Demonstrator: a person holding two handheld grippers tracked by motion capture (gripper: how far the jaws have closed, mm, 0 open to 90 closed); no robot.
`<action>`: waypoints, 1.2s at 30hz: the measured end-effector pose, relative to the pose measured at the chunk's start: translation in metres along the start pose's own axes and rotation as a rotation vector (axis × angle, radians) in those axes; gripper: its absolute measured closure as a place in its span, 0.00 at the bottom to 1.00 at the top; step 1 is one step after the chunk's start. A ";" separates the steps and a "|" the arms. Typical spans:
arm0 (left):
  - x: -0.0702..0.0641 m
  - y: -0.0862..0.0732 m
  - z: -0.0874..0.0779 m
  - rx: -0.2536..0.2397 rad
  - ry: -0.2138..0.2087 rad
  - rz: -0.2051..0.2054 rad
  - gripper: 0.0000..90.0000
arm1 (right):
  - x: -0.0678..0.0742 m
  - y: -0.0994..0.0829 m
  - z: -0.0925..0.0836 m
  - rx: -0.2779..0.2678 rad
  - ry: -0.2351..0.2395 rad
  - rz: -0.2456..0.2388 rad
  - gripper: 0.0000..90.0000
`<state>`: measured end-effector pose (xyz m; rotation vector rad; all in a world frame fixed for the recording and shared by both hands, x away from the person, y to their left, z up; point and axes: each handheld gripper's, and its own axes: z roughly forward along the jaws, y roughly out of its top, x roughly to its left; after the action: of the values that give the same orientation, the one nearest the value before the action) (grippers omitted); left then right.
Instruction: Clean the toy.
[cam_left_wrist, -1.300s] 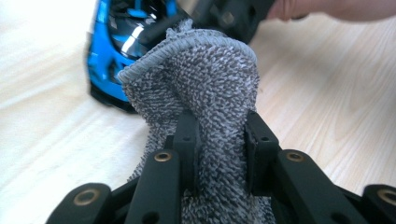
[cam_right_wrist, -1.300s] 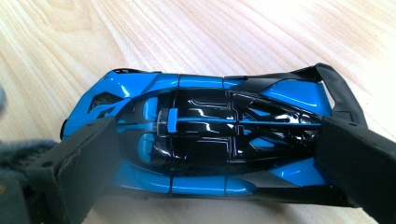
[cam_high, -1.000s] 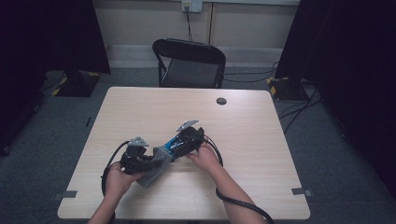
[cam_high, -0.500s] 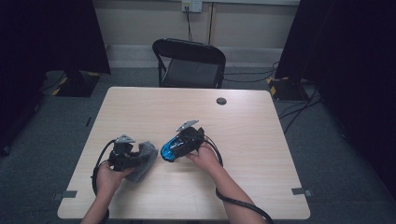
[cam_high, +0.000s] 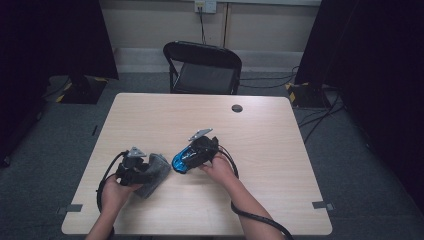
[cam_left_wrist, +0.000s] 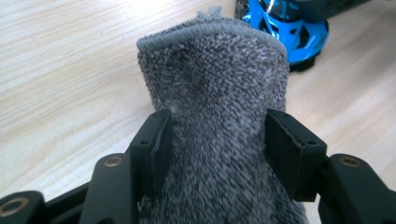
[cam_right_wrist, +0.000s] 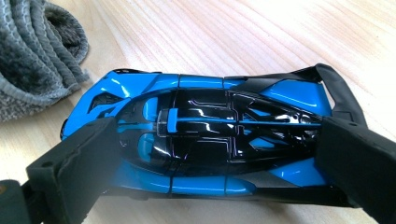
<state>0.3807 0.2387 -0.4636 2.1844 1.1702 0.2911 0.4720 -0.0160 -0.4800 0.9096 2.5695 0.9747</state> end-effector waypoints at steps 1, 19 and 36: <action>-0.001 -0.001 -0.001 0.004 -0.002 0.005 0.47 | 0.000 0.000 0.000 0.000 0.000 0.000 0.00; 0.015 -0.020 -0.003 0.060 -0.049 -0.068 0.69 | 0.000 0.000 0.000 -0.001 0.001 0.000 0.00; 0.035 0.037 0.005 -0.010 -0.024 -0.118 0.83 | 0.000 -0.001 0.000 -0.013 0.002 0.001 0.00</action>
<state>0.4276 0.2503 -0.4478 2.0948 1.2756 0.2187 0.4712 -0.0167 -0.4810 0.9072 2.5614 0.9915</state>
